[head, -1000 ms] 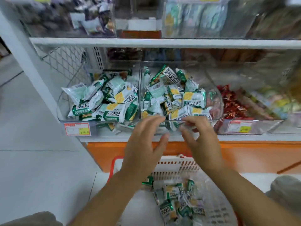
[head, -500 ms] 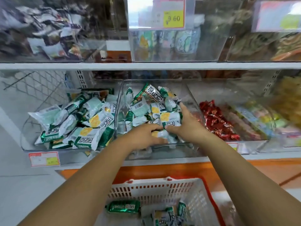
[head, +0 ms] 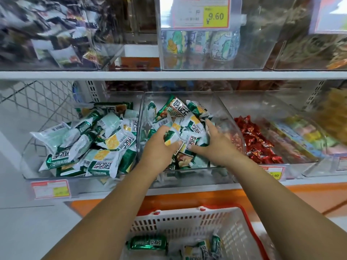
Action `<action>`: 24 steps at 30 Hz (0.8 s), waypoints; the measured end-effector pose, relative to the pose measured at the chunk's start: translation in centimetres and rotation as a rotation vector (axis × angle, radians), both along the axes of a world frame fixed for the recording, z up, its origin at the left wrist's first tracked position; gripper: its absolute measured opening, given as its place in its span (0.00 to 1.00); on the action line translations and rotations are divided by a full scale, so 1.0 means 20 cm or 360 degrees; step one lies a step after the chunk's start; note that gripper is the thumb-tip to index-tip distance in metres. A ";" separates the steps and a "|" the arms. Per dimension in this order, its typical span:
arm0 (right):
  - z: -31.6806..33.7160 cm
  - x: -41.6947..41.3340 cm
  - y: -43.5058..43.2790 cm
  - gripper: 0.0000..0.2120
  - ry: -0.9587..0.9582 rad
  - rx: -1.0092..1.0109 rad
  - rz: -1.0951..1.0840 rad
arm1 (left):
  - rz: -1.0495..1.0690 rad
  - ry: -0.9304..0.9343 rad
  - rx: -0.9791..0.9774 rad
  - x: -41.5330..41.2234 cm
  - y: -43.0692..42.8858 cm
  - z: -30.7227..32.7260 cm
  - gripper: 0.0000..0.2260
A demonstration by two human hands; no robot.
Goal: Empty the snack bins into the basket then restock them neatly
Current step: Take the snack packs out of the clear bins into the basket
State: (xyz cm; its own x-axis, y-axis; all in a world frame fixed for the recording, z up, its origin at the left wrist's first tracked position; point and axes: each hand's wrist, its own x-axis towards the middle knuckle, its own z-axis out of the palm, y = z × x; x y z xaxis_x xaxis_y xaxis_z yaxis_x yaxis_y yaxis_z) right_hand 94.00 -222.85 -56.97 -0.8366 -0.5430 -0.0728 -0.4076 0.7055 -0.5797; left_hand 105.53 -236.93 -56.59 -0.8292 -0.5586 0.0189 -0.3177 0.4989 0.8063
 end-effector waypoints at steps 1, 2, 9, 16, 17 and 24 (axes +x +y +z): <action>-0.01 0.00 -0.01 0.51 -0.0017 -0.0010 -0.0007 | 0.0032 0.0006 0.0054 0.00 0.00 0.00 0.25; -0.01 0.00 -0.02 0.51 -0.0038 -0.0034 -0.0010 | 0.0061 0.0004 0.0103 -0.01 -0.01 0.00 0.27; -0.03 -0.08 -0.07 0.55 0.0032 -0.0077 0.0083 | 0.0240 0.0070 0.0249 -0.02 -0.01 -0.01 0.32; -0.05 -0.05 -0.13 0.48 0.0105 -0.0125 0.0262 | 0.0226 0.0162 0.0173 0.01 0.02 0.04 0.28; -0.06 -0.04 -0.12 0.48 0.0085 -0.0170 0.0273 | 0.0220 0.0149 0.0160 0.01 0.02 0.04 0.28; -0.04 -0.05 -0.06 0.35 -0.0012 -0.0173 0.0246 | 0.0213 0.0225 0.0202 0.07 0.05 0.09 0.29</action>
State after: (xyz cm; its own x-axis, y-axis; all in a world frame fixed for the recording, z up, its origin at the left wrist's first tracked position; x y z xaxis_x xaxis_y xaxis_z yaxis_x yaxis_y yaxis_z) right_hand 93.03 -224.02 -57.71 -0.7422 -0.6700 -0.0127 -0.5015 0.5680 -0.6526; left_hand 107.00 -235.83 -54.77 -0.7417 -0.6687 0.0521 -0.2536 0.3516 0.9011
